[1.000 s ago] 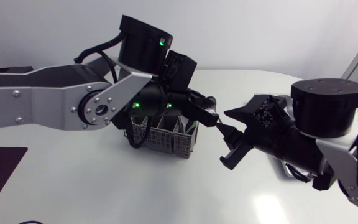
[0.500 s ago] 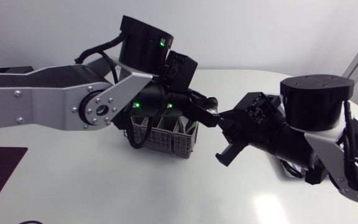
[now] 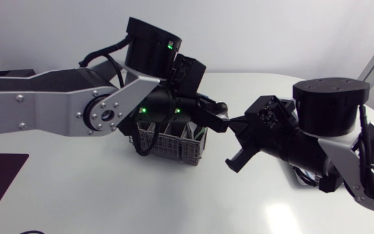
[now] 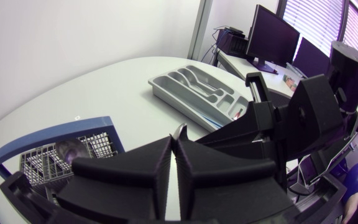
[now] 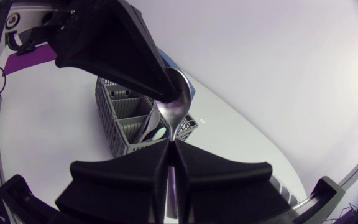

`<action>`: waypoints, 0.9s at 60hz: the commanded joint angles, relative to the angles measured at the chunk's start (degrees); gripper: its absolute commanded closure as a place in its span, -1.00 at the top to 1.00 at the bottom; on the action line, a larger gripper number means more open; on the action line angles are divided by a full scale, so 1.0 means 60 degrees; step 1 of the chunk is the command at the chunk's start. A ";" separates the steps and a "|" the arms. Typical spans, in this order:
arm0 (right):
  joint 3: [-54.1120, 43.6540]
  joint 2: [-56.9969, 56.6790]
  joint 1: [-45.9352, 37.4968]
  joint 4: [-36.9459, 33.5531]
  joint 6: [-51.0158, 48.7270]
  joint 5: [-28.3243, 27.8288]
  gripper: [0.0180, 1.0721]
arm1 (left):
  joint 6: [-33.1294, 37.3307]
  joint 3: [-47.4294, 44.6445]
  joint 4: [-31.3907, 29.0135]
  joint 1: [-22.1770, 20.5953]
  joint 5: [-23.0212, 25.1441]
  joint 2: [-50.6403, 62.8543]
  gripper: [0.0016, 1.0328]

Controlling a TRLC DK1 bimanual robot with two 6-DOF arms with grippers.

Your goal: Sort the cutlery from the basket into the organizer compartments.

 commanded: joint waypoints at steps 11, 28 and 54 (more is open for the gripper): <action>-0.0046 -0.0183 0.0132 -0.0445 0.0069 -0.0137 -0.87 | -0.0149 0.0330 0.0132 0.0328 0.0123 -0.0070 0.34; -0.0280 -0.1018 -0.0439 -0.1338 -0.0019 -0.0840 -0.87 | 0.0730 0.0842 -0.0014 0.1412 0.0109 -0.0275 0.76; -0.0969 -0.2205 -0.3794 -0.2642 -0.1499 -0.3667 -0.87 | 0.2122 0.0916 -0.0190 0.2130 0.0079 -0.0539 0.78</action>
